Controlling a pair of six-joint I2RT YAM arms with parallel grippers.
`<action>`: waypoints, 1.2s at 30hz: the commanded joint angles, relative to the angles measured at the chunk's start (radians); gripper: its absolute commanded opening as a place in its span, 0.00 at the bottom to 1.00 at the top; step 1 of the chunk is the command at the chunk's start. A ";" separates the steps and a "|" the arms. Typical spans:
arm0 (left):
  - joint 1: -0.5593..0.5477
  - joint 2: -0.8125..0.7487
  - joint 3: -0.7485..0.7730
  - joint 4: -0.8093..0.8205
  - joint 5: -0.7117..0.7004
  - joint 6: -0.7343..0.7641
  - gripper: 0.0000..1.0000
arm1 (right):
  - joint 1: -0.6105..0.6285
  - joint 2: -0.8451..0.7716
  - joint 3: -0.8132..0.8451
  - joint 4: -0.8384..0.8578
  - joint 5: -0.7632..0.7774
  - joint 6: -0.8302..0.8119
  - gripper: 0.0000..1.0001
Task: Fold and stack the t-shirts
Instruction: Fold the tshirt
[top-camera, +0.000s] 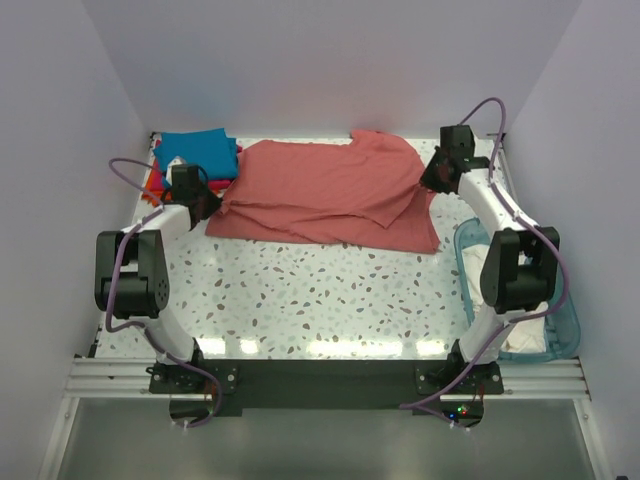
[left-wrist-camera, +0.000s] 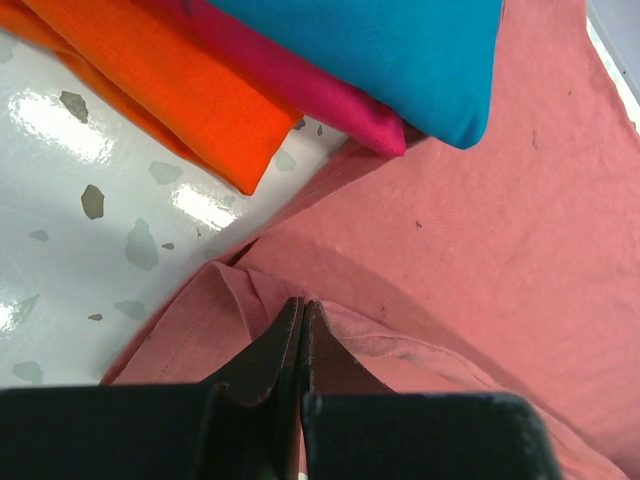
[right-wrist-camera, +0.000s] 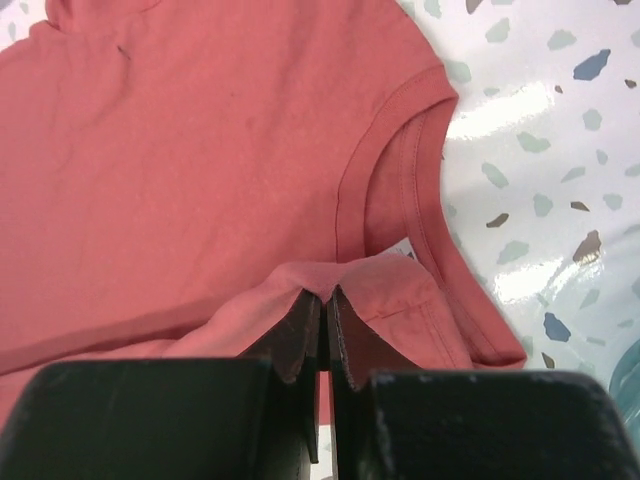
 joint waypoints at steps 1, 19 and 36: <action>0.005 -0.004 0.047 0.019 -0.028 0.026 0.00 | -0.004 0.025 0.077 0.020 -0.016 -0.022 0.00; 0.010 0.127 0.162 -0.026 -0.018 0.062 0.25 | -0.012 0.318 0.405 -0.075 -0.048 -0.081 0.14; -0.010 -0.284 -0.195 -0.061 -0.231 -0.056 0.66 | 0.063 0.045 -0.018 0.044 -0.042 -0.044 0.49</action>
